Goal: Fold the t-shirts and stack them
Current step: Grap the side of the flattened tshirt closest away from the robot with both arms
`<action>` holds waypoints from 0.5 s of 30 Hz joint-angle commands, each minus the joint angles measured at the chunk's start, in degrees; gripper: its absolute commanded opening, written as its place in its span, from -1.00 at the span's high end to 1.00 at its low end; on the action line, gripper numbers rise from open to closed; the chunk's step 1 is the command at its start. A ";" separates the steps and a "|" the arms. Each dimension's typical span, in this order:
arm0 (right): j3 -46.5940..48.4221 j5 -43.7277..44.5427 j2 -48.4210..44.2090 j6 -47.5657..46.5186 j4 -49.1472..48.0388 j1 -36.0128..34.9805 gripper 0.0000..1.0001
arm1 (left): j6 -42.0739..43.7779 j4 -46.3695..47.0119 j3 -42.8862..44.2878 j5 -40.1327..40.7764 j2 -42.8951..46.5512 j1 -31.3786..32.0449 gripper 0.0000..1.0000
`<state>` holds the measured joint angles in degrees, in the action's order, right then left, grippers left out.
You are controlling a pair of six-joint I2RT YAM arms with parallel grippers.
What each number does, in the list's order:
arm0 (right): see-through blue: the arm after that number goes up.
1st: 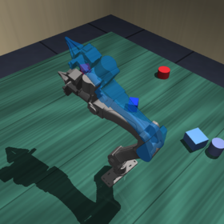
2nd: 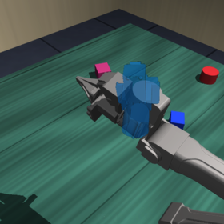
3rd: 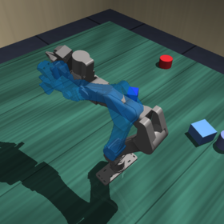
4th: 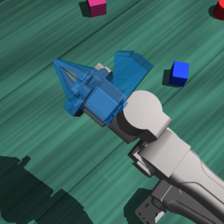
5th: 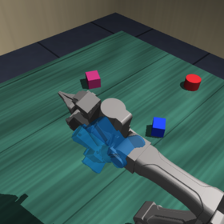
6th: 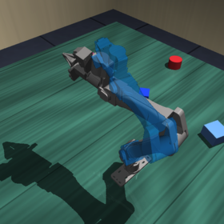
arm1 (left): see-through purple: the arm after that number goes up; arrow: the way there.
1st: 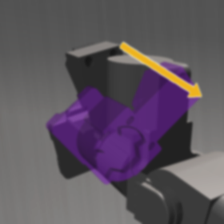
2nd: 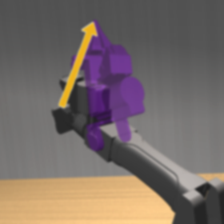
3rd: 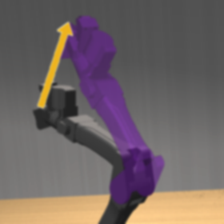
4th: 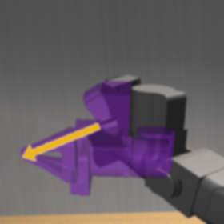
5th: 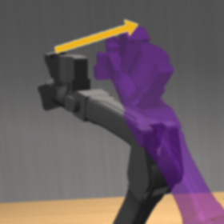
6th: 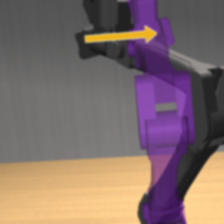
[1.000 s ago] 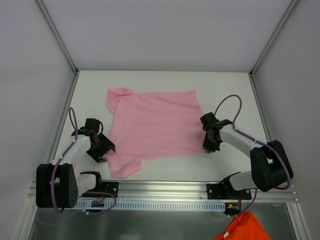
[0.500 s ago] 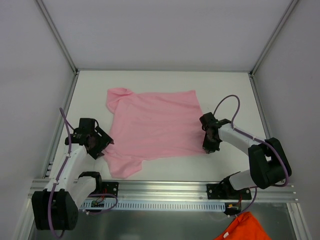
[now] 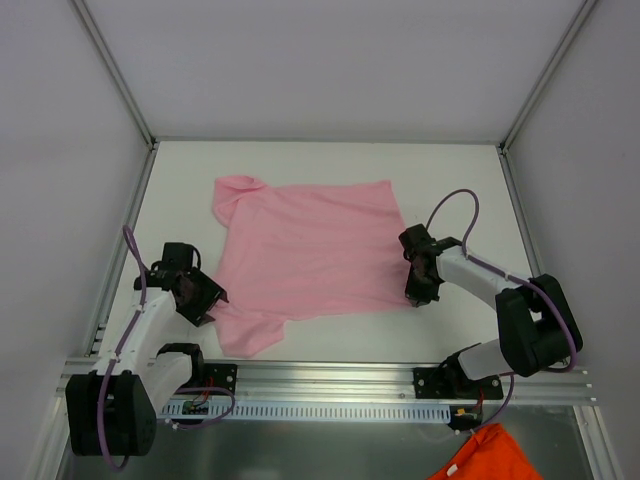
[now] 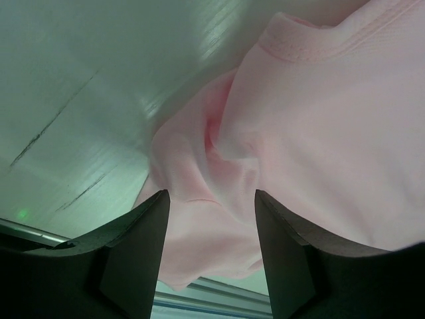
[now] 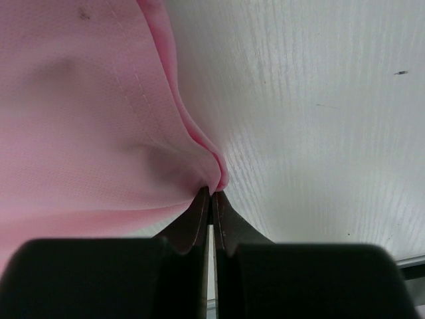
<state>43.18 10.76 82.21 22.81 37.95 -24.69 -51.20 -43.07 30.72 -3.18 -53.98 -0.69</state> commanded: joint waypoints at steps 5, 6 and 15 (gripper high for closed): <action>1.12 0.49 0.75 -1.10 0.72 0.34 0.98 | -3.11 -1.67 -2.59 -2.18 1.07 0.34 -0.10; 1.12 0.40 0.75 -1.27 0.72 0.34 0.98 | -3.29 -1.75 -2.68 -2.18 1.07 0.42 -0.10; 0.77 0.40 1.54 -2.33 0.98 0.34 0.98 | -2.24 0.17 -2.95 -6.57 6.42 2.17 -0.08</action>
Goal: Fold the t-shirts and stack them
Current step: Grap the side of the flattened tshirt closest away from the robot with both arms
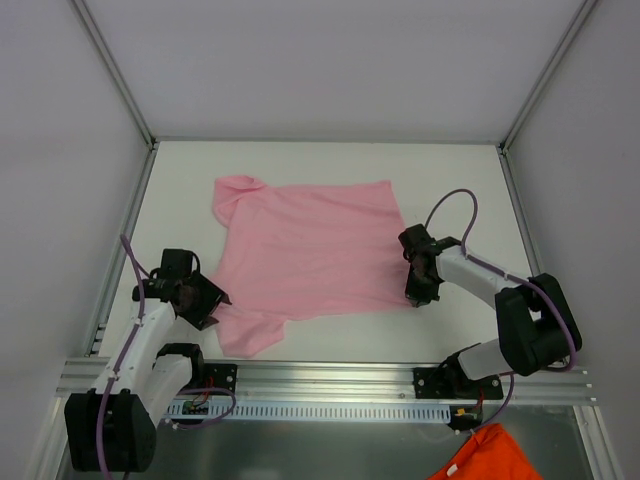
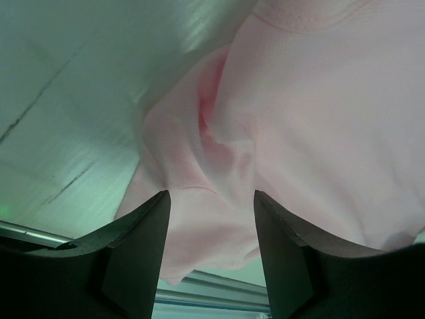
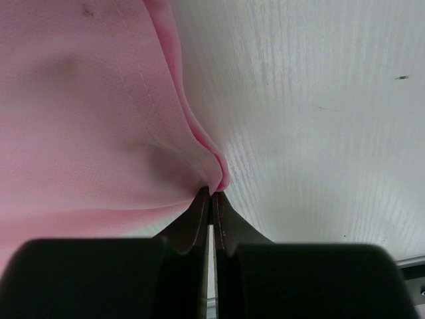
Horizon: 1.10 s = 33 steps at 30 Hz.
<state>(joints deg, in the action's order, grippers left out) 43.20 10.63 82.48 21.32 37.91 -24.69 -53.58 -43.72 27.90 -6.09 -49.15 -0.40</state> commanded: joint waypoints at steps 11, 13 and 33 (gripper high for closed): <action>1.89 -0.17 3.65 -2.34 0.94 0.34 0.98 | 3.05 -5.58 5.85 -3.06 -0.08 10.32 -0.07; 2.15 -0.44 3.83 -2.34 0.94 0.25 0.98 | 1.82 -6.02 5.50 -3.58 0.63 12.26 -0.08; 2.06 -0.88 0.67 -2.69 1.64 0.17 0.98 | -5.74 -8.75 1.36 2.92 -3.15 18.42 -0.12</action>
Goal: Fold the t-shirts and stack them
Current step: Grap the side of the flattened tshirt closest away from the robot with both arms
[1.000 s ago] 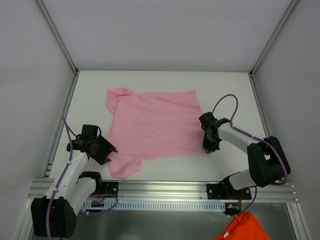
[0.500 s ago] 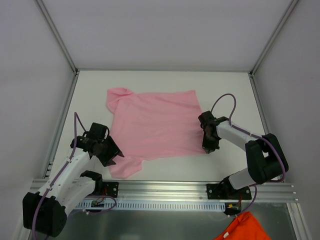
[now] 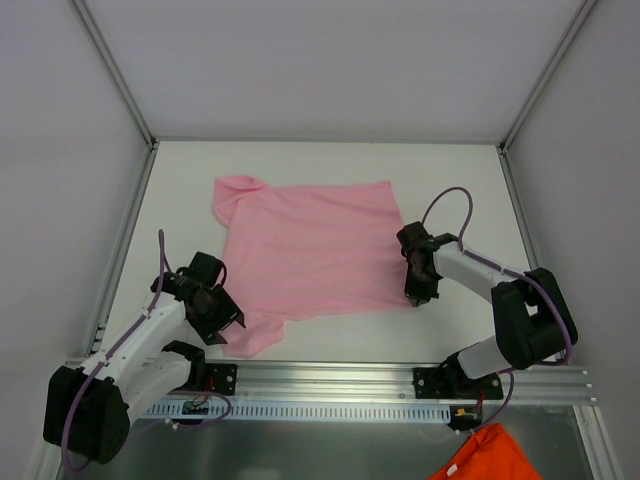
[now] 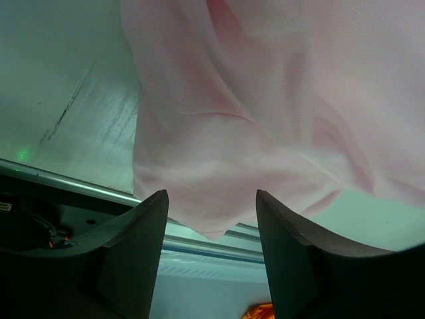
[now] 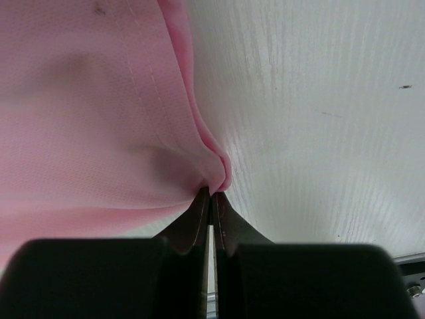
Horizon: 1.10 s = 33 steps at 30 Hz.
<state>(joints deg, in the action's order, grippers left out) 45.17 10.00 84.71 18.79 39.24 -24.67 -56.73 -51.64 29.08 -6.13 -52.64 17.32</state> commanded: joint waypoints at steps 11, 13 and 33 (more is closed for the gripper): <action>0.36 0.72 -3.76 -0.59 1.88 0.14 0.98 | -4.44 -2.07 1.51 7.80 -5.98 0.87 -0.11; 0.88 0.72 -4.99 -0.59 2.24 0.14 0.98 | -4.44 -1.71 1.51 7.63 -6.94 0.87 -0.11; 2.91 2.13 -8.86 -1.91 5.93 0.41 0.98 | -4.70 3.65 -0.34 6.57 -13.63 0.87 0.98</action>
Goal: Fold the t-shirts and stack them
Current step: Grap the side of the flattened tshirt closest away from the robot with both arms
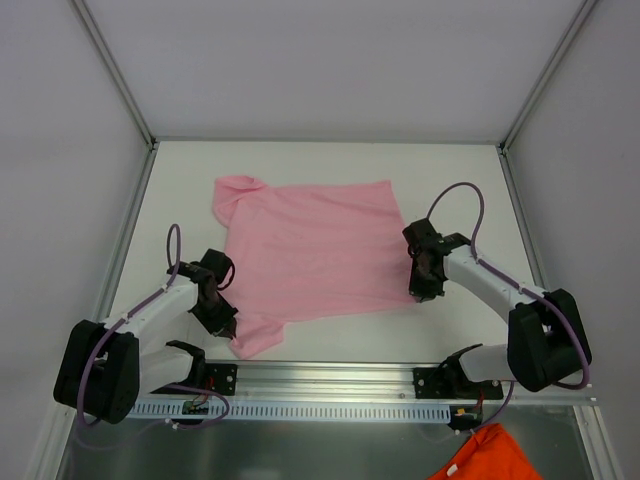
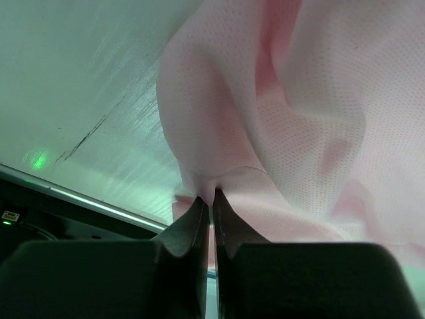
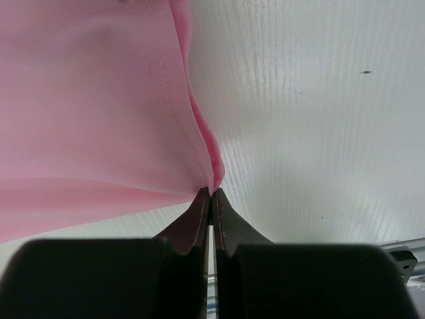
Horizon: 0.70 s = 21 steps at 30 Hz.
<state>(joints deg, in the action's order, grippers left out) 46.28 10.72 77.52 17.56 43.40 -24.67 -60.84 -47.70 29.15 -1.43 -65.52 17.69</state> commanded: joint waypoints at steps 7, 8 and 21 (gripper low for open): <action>1.79 0.10 -0.79 -0.95 1.08 0.41 0.98 | -0.77 -1.78 1.26 2.57 0.82 0.50 1.00; 1.97 0.00 -0.35 -1.04 0.99 0.41 0.98 | -0.77 -2.56 1.79 2.92 2.39 0.50 1.00; 13.30 1.85 5.62 -4.81 3.62 0.85 0.98 | 0.81 -6.10 14.80 8.21 4.35 0.41 1.00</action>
<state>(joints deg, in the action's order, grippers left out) 55.51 10.90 82.08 14.44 44.66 -24.45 -60.64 -52.36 42.44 4.75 -59.27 17.69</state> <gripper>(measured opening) 0.023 0.011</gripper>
